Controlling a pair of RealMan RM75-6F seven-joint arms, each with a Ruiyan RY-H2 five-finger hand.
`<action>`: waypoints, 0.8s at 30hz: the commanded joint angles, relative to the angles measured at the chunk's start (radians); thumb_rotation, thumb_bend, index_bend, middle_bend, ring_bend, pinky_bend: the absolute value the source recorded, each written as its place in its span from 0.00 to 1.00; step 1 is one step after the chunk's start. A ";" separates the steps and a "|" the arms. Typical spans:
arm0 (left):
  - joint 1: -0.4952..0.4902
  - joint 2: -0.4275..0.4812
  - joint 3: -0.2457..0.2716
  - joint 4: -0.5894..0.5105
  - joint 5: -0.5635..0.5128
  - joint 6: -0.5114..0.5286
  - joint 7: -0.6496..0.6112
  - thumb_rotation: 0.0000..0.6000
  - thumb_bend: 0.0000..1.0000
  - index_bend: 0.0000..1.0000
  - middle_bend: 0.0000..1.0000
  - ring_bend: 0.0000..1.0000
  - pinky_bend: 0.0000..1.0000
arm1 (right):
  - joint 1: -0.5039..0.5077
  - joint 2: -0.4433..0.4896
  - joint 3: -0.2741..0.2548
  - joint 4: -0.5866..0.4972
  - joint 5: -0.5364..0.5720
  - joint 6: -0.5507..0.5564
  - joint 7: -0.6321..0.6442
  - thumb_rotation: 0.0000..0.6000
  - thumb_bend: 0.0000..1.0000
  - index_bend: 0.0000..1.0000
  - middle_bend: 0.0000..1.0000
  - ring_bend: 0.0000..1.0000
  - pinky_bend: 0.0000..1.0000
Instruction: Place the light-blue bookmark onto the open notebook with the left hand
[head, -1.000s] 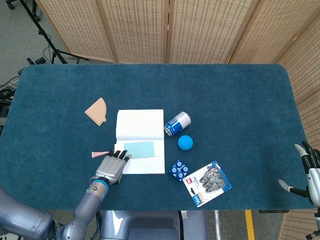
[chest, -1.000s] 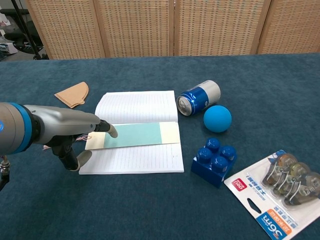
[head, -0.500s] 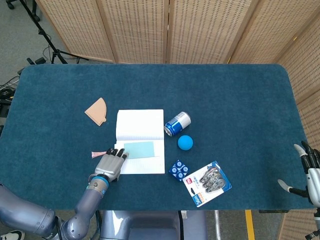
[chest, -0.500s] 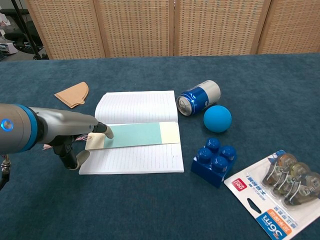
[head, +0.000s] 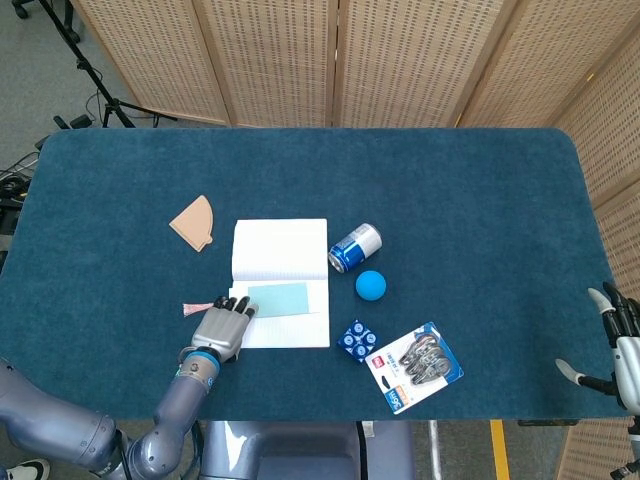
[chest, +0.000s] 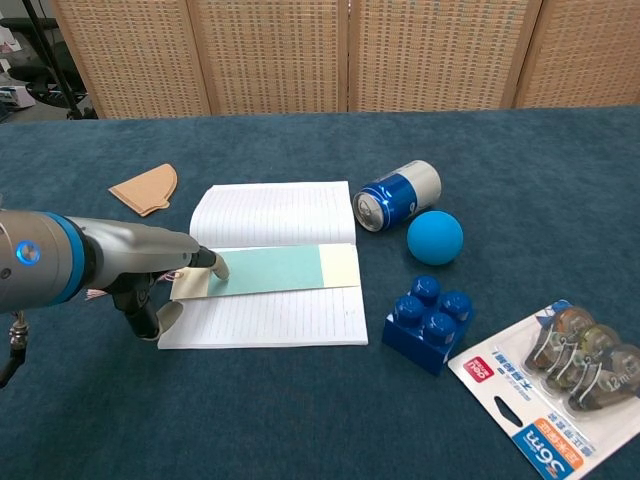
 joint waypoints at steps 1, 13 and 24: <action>-0.002 0.002 0.001 0.000 -0.001 0.001 0.001 1.00 0.67 0.09 0.00 0.00 0.00 | 0.000 0.000 -0.001 0.000 -0.002 0.000 -0.001 1.00 0.05 0.00 0.00 0.00 0.00; -0.010 0.004 -0.002 0.022 -0.023 -0.012 0.000 1.00 0.67 0.09 0.00 0.00 0.00 | 0.000 0.000 -0.001 -0.003 -0.002 0.002 -0.001 1.00 0.05 0.00 0.00 0.00 0.00; -0.021 -0.001 -0.007 0.046 -0.043 -0.030 -0.001 1.00 0.67 0.09 0.00 0.00 0.00 | 0.000 0.000 -0.001 -0.001 -0.002 0.001 0.002 1.00 0.05 0.00 0.00 0.00 0.00</action>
